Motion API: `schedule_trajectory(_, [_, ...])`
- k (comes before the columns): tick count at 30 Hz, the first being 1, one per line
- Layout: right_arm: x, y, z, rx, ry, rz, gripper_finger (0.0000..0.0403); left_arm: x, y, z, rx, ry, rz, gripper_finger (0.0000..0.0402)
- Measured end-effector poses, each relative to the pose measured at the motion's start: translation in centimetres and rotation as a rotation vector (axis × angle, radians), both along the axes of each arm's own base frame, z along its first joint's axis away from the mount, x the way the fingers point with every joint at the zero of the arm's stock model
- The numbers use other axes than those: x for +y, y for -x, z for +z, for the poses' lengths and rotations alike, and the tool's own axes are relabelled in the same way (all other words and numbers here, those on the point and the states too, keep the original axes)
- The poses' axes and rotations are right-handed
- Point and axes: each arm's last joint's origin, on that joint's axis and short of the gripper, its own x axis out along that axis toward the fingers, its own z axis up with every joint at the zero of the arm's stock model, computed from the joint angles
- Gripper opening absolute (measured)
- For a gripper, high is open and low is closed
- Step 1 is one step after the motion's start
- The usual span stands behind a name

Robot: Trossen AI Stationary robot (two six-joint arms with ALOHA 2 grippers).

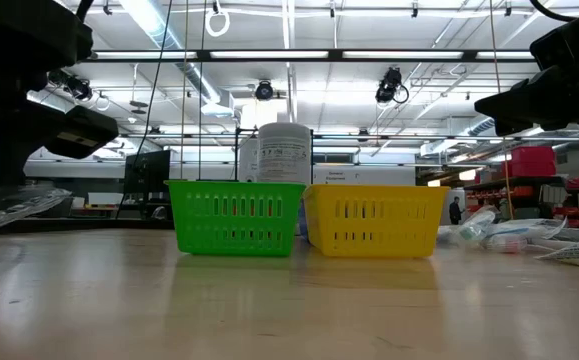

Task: Pick & Place Travel size toiletries
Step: Put the silver nail cutter into the blue bin

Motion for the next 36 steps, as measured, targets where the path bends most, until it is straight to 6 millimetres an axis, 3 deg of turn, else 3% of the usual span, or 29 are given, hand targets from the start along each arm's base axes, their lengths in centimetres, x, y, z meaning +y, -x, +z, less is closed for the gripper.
schedule_trajectory(4, [0.0,0.0,0.0,0.0,0.0,0.0,0.0013,0.2,-0.5,0.4,0.012,0.043,0.074,0.0069])
schedule_trajectory(20, [0.0,0.0,0.0,0.0,0.0,0.0,0.0013,1.3,-4.0,4.2,-0.104,0.107,0.105,0.0068])
schedule_trajectory(36, [0.0,0.0,0.0,0.0,0.0,0.0,0.0014,5.0,-6.3,5.5,-0.165,0.101,0.276,0.007])
